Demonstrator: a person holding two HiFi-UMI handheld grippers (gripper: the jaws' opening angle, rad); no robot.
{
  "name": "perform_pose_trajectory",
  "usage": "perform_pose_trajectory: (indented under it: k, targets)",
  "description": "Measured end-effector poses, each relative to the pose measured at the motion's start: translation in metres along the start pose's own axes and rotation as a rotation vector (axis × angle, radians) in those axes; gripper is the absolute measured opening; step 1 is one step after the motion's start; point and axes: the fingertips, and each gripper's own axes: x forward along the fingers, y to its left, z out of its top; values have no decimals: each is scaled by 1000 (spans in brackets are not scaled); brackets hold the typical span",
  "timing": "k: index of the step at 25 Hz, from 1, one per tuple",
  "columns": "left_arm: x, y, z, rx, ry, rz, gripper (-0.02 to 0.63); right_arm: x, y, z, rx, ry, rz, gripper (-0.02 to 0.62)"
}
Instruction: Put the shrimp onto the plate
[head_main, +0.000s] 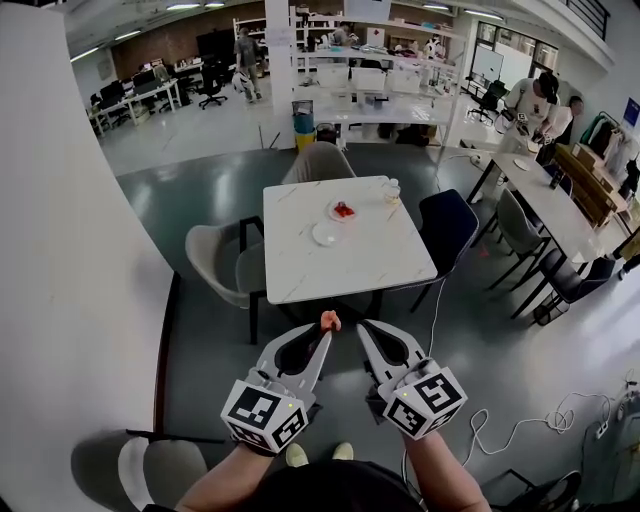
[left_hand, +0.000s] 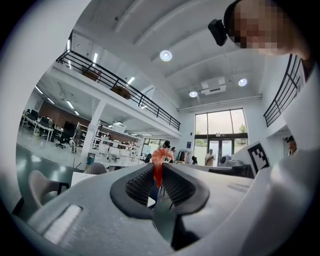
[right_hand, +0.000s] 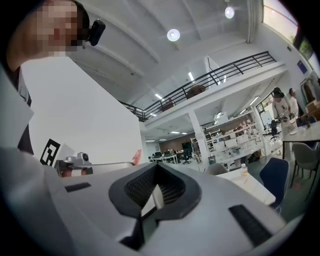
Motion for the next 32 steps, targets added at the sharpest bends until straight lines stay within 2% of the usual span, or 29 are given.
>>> perform_pose_trajectory:
  k: [5, 21, 26, 32]
  targets:
    - [7, 0, -4, 9, 7, 8, 58, -5, -7, 5, 6, -28, 4, 2]
    - [42, -5, -19, 10, 15, 48, 58, -10, -45, -4, 18, -11, 33, 2]
    - [54, 9, -16, 0, 10, 43, 58, 6, -55, -5, 22, -1, 22, 2]
    - [81, 54, -17, 4, 16, 37, 58, 54, -73, -10, 21, 13, 8, 2]
